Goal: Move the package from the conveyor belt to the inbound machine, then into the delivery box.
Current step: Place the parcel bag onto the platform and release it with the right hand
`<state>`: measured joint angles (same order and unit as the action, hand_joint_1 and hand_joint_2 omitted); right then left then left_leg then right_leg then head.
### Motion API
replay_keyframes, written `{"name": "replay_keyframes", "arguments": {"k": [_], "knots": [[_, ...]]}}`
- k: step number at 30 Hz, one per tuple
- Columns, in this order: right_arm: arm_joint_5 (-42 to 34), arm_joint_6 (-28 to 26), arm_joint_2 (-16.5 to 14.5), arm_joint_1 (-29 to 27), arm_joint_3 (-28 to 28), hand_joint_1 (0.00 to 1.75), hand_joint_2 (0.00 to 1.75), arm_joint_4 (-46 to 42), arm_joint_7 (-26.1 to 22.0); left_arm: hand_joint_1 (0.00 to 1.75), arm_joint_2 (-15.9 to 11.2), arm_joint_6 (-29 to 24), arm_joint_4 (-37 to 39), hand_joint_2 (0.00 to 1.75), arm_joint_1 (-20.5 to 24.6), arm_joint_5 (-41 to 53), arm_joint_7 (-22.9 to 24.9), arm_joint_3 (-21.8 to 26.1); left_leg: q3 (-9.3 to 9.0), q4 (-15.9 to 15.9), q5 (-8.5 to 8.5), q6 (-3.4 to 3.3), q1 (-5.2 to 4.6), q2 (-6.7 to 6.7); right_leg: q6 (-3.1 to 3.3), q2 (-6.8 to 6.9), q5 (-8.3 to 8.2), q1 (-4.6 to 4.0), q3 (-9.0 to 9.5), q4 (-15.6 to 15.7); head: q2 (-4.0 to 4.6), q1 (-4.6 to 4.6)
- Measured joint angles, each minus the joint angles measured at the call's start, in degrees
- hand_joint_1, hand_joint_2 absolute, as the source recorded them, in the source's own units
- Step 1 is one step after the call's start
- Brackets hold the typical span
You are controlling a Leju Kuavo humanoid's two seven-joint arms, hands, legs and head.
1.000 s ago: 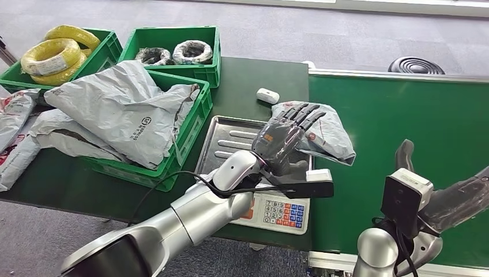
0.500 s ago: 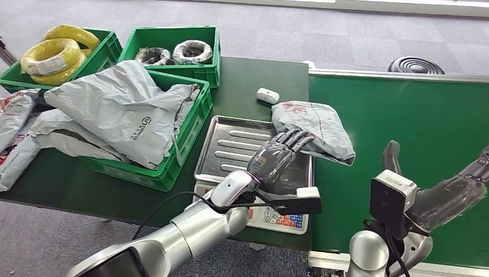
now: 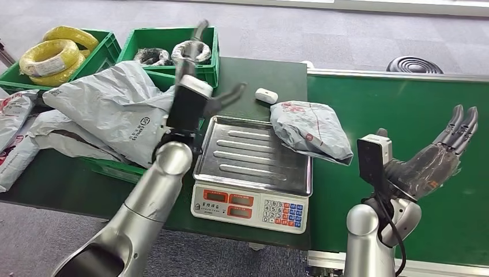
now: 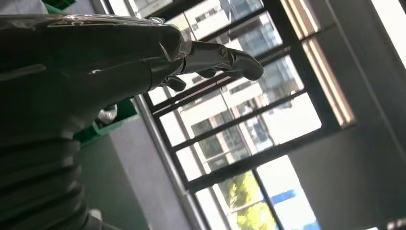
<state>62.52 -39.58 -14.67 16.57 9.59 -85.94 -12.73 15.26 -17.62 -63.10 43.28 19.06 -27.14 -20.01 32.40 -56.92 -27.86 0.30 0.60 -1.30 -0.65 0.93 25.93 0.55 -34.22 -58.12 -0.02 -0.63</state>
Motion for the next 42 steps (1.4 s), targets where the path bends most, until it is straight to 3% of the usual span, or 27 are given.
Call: {"name": "replay_keyframes", "arguments": {"k": [6,13,19,23,25,32,42], "knots": [[-1.7,0.0,1.6,0.8,2.9,0.00,1.75,5.4,-1.1,0.00,-3.2,0.5,-15.8,1.75,-6.1,-12.4,-5.7,15.0,0.09,0.0,-0.02,0.01,0.03,0.01,0.02,0.01,0.06,-0.03,-0.07,0.0,0.00,-0.01],[-3.2,1.3,3.5,1.4,3.5,0.00,1.75,8.4,2.5,0.00,-5.1,4.0,-24.9,1.75,-12.9,-22.1,-7.7,25.7,0.13,0.0,-0.03,0.01,-0.01,0.07,-0.01,0.05,0.09,0.01,-0.05,0.0,0.00,0.01],[-10.5,10.6,4.3,1.9,3.8,0.00,1.75,10.3,3.7,0.00,-5.1,11.8,-28.3,1.75,-20.9,-29.7,-9.5,32.0,0.09,0.0,-0.04,0.01,-0.01,0.05,-0.02,0.04,0.09,0.01,-0.08,0.0,0.00,0.00],[-18.4,21.2,4.3,1.2,3.8,0.00,1.75,11.0,0.3,0.00,-4.5,15.1,-29.6,1.75,-26.3,-30.7,-10.6,34.4,0.12,0.0,-0.08,0.04,0.00,0.06,0.00,0.05,0.12,0.01,-0.11,0.0,0.00,0.01],[-19.1,23.9,4.4,0.8,3.8,0.00,1.75,11.5,-0.1,0.00,-4.2,15.9,-29.9,1.75,-28.4,-30.8,-10.8,35.1,0.14,0.0,-0.08,0.04,0.00,0.06,0.00,0.05,0.13,0.00,-0.11,0.0,0.00,0.01],[-15.3,22.7,5.2,2.1,4.0,0.00,1.75,16.2,2.6,0.00,-3.7,17.2,-30.2,1.75,-32.0,-30.8,-11.1,35.8,0.12,0.0,-0.07,0.04,-0.01,0.07,0.00,0.05,0.11,0.01,-0.09,0.0,0.00,0.01],[-9.6,19.7,9.5,10.3,4.8,0.00,1.75,25.5,5.1,0.00,-5.8,15.8,-25.3,1.75,-31.3,-33.8,-12.7,32.7,0.09,0.0,-0.06,0.04,-0.01,0.07,0.00,0.05,0.08,0.01,-0.08,0.0,0.00,0.00]]}}
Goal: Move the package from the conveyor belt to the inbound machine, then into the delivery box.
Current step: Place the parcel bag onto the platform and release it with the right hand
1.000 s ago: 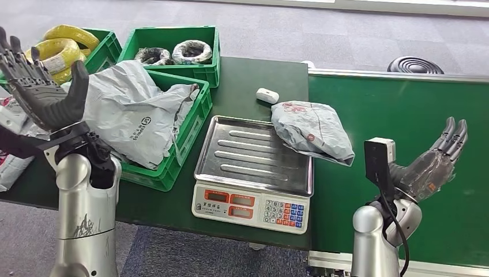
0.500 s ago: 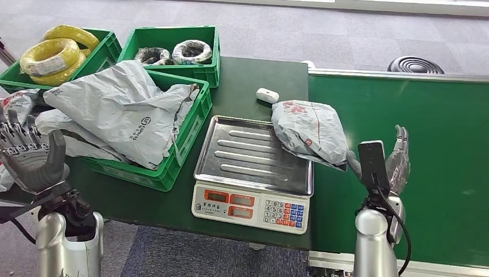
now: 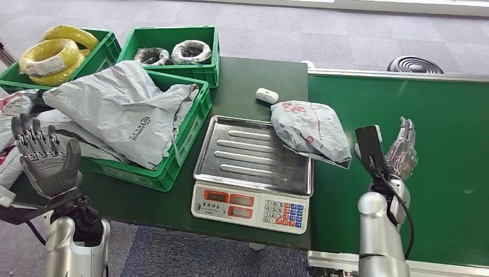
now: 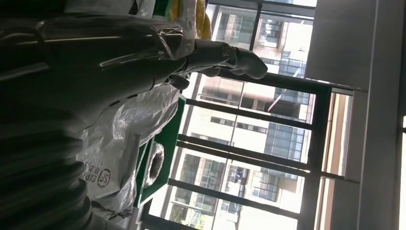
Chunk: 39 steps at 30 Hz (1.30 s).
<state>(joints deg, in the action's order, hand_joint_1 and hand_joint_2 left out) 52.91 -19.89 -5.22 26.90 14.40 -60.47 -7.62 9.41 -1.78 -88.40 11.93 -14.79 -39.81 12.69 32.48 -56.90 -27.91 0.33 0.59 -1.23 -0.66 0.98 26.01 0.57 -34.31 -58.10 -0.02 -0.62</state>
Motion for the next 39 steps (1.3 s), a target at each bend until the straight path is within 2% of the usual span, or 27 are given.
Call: {"name": "replay_keyframes", "arguments": {"k": [3,4,5,7,8,9,11,14,15,18,19,21,24,27,29,34,39], "knots": [[0.9,0.0,1.7,2.7,0.0,0.00,1.75,3.3,0.8,0.00,-0.2,-0.3,0.4,1.75,-0.2,-0.3,-0.1,-0.9,0.02,0.0,0.00,0.00,0.00,0.02,0.00,0.00,0.00,0.00,0.00,0.0,0.00,0.01],[1.1,0.0,2.1,3.5,0.1,0.06,1.75,4.5,0.9,0.00,-0.3,-0.4,0.4,1.75,-0.4,-0.4,-0.2,-1.2,0.02,0.0,-0.01,0.00,0.00,0.02,0.00,0.00,0.00,0.00,0.00,0.0,0.00,0.00],[1.3,0.0,2.5,4.3,0.1,0.32,1.75,5.5,1.0,0.00,-0.3,-0.5,0.3,1.75,-0.6,-0.5,-0.2,-1.4,0.03,0.0,-0.01,0.00,0.00,0.02,0.00,0.00,0.00,0.00,0.00,0.0,0.00,0.01],[1.6,0.0,3.2,5.4,0.1,1.08,1.75,7.5,1.1,0.00,-0.3,-0.7,-0.1,1.75,-1.3,-0.6,-0.2,-1.8,0.03,0.0,-0.01,-0.01,0.00,0.03,0.00,0.00,0.00,0.00,0.00,0.0,0.00,0.01],[1.7,0.0,3.4,5.8,0.1,1.39,1.75,8.3,1.1,0.00,-0.3,-0.7,-0.4,1.75,-1.7,-0.7,-0.2,-2.0,0.03,0.0,-0.01,-0.01,0.00,0.03,0.00,0.00,0.00,0.00,0.00,0.0,0.00,0.01],[1.8,-0.1,3.6,6.0,0.1,1.52,1.75,8.9,1.2,0.00,-0.2,-0.8,-0.9,1.75,-2.2,-0.6,-0.2,-2.1,0.03,0.0,-0.01,0.00,0.00,0.04,0.00,0.00,0.00,0.00,-0.01,0.0,0.00,0.01],[2.0,-0.2,3.7,6.2,0.1,1.56,1.75,9.7,1.4,0.00,-0.1,-0.8,-2.0,1.75,-3.1,-0.4,-0.2,-2.4,0.03,0.0,-0.01,0.00,0.00,0.06,-0.01,0.01,0.01,0.00,-0.01,0.0,0.00,0.00],[2.4,-0.2,3.8,6.0,0.0,1.46,1.75,10.3,1.5,0.00,0.1,-0.9,-3.3,1.75,-4.1,0.0,-0.2,-2.7,0.03,0.0,-0.01,0.00,0.01,0.06,-0.01,0.01,0.01,0.00,-0.01,0.0,0.00,0.00],[2.5,-0.2,3.8,5.9,-0.1,1.30,1.75,10.4,1.6,0.00,0.2,-0.9,-3.7,1.75,-4.3,0.2,-0.2,-2.8,0.03,0.0,-0.01,0.00,0.01,0.06,-0.01,0.01,0.01,-0.01,-0.01,0.0,0.00,0.00],[3.0,-0.3,3.6,5.3,-0.4,0.25,1.75,10.5,1.5,0.00,0.4,-0.9,-4.8,1.75,-4.8,0.4,-0.2,-2.9,0.03,0.0,-0.01,0.00,0.01,0.07,-0.01,0.01,0.01,-0.01,0.00,0.0,0.00,0.01],[3.2,-0.5,3.5,5.1,-0.5,0.01,1.75,10.4,1.6,0.00,0.5,-0.9,-5.1,1.75,-5.0,0.5,-0.2,-3.0,0.03,0.0,-0.01,0.00,0.01,0.07,-0.01,0.01,0.01,0.00,0.01,0.0,0.00,0.01],[3.9,-2.3,3.2,4.5,-0.6,0.00,1.75,9.9,1.5,0.00,0.8,-0.9,-5.8,1.75,-5.4,0.8,-0.1,-3.0,0.03,0.0,-0.01,-0.01,0.00,0.09,-0.01,0.02,0.01,0.00,0.01,0.0,0.00,0.01],[5.2,-8.5,2.6,3.1,-0.6,0.00,1.75,7.0,0.3,0.00,1.5,-0.7,-6.8,1.75,-6.2,1.4,0.1,-3.0,0.04,0.0,-0.01,-0.01,0.00,0.13,-0.01,0.03,0.01,0.00,0.00,0.0,0.00,0.01],[6.4,-16.2,1.8,1.4,-0.9,0.00,1.75,0.5,-2.8,0.00,2.2,-0.3,-7.3,1.75,-6.6,1.7,0.4,-3.0,0.06,0.0,-0.02,-0.01,0.00,0.13,-0.01,0.04,0.01,0.01,-0.01,0.0,0.00,0.00],[7.0,-19.1,1.1,0.5,-1.3,0.00,1.75,-4.6,-4.8,0.00,2.6,-0.1,-7.4,1.75,-6.7,1.8,0.6,-3.0,0.05,0.0,-0.03,0.00,0.00,0.10,-0.01,0.03,0.02,0.00,-0.02,0.0,0.00,-0.01],[9.7,-19.7,-1.2,-0.4,-2.0,0.00,1.75,-14.9,-8.1,0.00,3.3,0.0,-7.4,1.75,-6.7,1.9,0.6,-3.1,0.01,0.0,-0.02,0.00,0.01,0.07,0.00,0.03,0.02,0.00,0.00,0.0,0.00,0.01],[11.4,-19.7,-4.2,-0.3,-2.0,0.00,1.75,-20.7,-11.4,0.00,3.7,0.3,-7.4,1.75,-6.6,2.1,0.6,-3.1,-0.02,0.0,-0.01,0.01,0.01,0.09,0.00,0.03,0.02,-0.01,0.03,0.0,0.00,0.01]]}}
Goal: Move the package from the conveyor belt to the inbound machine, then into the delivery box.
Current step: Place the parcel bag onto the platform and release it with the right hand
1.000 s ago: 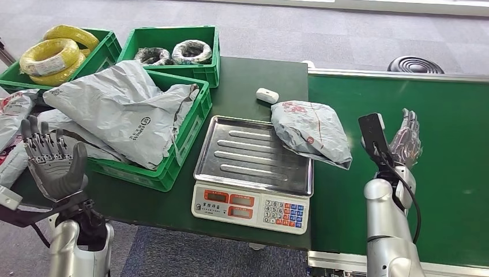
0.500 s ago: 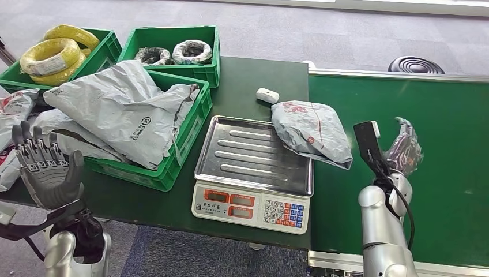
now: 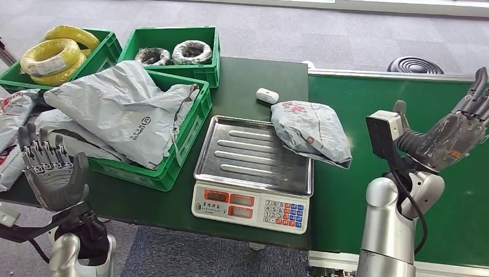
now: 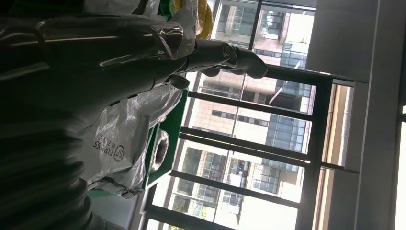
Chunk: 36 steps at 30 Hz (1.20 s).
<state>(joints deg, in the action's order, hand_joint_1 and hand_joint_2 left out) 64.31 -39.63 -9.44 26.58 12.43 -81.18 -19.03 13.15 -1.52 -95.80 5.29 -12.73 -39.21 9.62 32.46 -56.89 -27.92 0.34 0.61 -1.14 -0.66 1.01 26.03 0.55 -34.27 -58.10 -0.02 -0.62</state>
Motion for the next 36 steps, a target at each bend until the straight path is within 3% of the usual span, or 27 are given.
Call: {"name": "replay_keyframes", "arguments": {"k": [6,11,13,17,19,29,36], "knots": [[-3.6,0.2,-2.8,0.5,1.7,0.00,1.75,-1.8,-5.6,0.00,0.1,0.0,0.0,1.75,0.0,0.1,0.0,0.0,0.02,0.0,-0.01,0.00,0.00,-0.01,0.00,0.00,0.00,0.00,0.01,0.0,0.00,-0.01],[-9.8,1.6,-3.0,2.6,1.0,0.00,1.75,2.8,-2.2,0.00,0.1,0.0,0.0,1.75,0.0,0.1,0.0,0.0,0.03,0.0,0.00,0.00,-0.01,0.00,0.00,0.00,0.00,0.01,0.01,0.0,0.00,-0.01],[-13.1,6.4,-2.7,3.8,0.0,0.00,1.75,5.4,-0.2,0.00,0.1,0.0,0.0,1.75,-0.1,0.0,0.0,0.0,0.01,0.0,0.00,0.00,0.00,-0.02,0.00,0.00,-0.01,0.01,0.03,0.0,0.00,-0.01],[-23.0,25.0,-0.9,7.8,-2.6,0.00,1.75,13.2,2.5,0.00,0.0,0.2,0.0,1.75,0.1,0.0,-0.1,0.0,-0.02,0.0,0.03,0.00,0.00,-0.04,0.01,0.00,-0.02,0.00,0.03,0.0,0.00,-0.01],[-25.9,29.8,0.0,10.2,-3.5,0.00,1.75,18.1,2.5,0.00,0.0,0.3,0.1,1.75,0.2,0.0,-0.1,0.0,-0.02,0.0,0.05,-0.01,0.00,0.03,0.01,0.05,-0.02,0.00,0.03,0.0,0.00,0.00],[-27.7,32.3,1.9,15.5,-6.2,0.00,1.75,32.9,1.5,0.00,-0.1,0.5,0.2,1.75,0.6,0.1,0.0,-0.2,0.04,0.0,0.02,-0.02,0.00,0.08,-0.01,0.10,-0.01,0.00,0.00,0.0,0.00,0.01],[-33.1,40.5,2.3,15.9,-6.9,0.00,1.75,36.8,-1.2,0.00,-0.2,0.5,1.1,1.75,0.9,0.1,0.1,-0.3,0.03,0.0,0.03,-0.01,0.00,0.08,-0.01,0.09,-0.01,0.00,0.00,0.0,0.00,-0.01]]}}
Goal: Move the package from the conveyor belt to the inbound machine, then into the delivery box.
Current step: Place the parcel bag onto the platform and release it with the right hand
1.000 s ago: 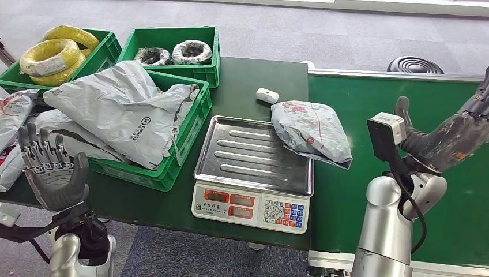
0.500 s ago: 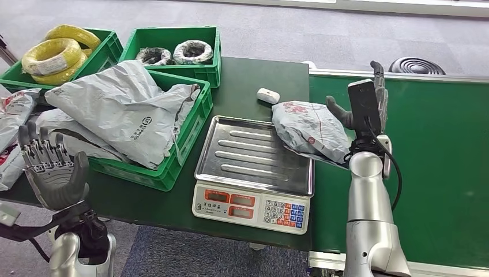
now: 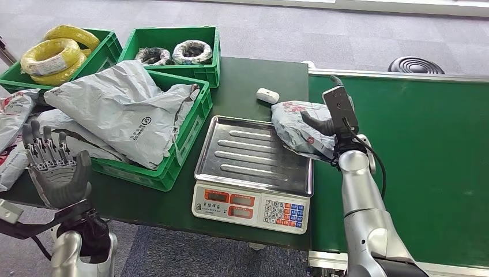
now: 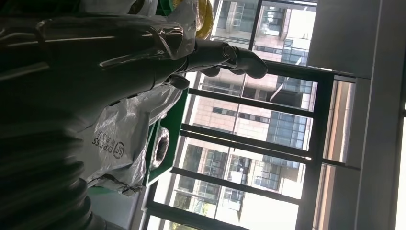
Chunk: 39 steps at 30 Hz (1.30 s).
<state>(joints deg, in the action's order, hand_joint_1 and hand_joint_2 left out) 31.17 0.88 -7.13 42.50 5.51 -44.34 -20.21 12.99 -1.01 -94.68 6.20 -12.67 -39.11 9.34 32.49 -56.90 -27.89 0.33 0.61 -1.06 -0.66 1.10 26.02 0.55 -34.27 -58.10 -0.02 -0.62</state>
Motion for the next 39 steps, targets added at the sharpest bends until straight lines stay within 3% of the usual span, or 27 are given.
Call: {"name": "replay_keyframes", "arguments": {"k": [3,17,20,26,34,39], "knots": [[-1.7,1.5,0.1,0.2,-0.2,0.00,1.75,1.3,-0.9,0.00,0.0,0.0,0.5,1.75,0.1,0.0,0.0,0.0,0.00,0.0,0.00,0.00,0.00,0.00,0.00,0.00,0.00,0.00,0.00,0.0,0.00,0.00],[-5.2,-0.5,0.0,-0.4,-0.2,0.00,1.75,3.2,0.8,0.00,0.0,-0.2,0.8,1.75,0.0,0.0,0.0,0.1,0.00,0.0,0.00,0.00,0.00,0.01,0.00,0.00,0.00,0.00,0.01,0.0,0.00,0.01],[-6.6,-4.5,-0.4,-2.1,-0.2,0.00,1.75,2.9,3.2,0.00,0.0,-0.6,0.8,1.75,-0.2,0.2,0.3,0.1,0.00,0.0,0.00,0.00,0.00,0.00,0.00,0.00,0.00,-0.01,0.01,0.0,0.00,0.00],[-1.2,-20.7,-1.6,-4.5,-0.2,0.00,1.75,2.8,11.7,0.00,0.6,-1.6,-0.2,1.75,-0.3,0.7,2.0,0.3,0.01,0.0,-0.01,0.00,0.00,-0.02,0.00,0.00,0.01,0.00,0.00,0.0,0.00,0.01],[0.6,-21.7,-2.5,-6.0,0.1,0.00,1.75,2.7,14.9,0.00,1.1,-1.7,-0.7,1.75,-0.2,1.2,2.8,0.6,-0.01,0.0,-0.01,0.00,0.00,-0.02,0.00,0.00,0.00,-0.01,0.00,0.0,0.00,0.01],[6.2,-19.2,-2.6,-6.5,-0.1,0.00,1.75,2.7,20.3,0.00,1.2,-1.6,-0.8,1.75,-0.2,1.5,3.3,0.8,-0.01,0.0,-0.01,0.00,0.00,-0.02,0.00,-0.01,0.00,-0.01,0.01,0.0,0.00,0.00]]}}
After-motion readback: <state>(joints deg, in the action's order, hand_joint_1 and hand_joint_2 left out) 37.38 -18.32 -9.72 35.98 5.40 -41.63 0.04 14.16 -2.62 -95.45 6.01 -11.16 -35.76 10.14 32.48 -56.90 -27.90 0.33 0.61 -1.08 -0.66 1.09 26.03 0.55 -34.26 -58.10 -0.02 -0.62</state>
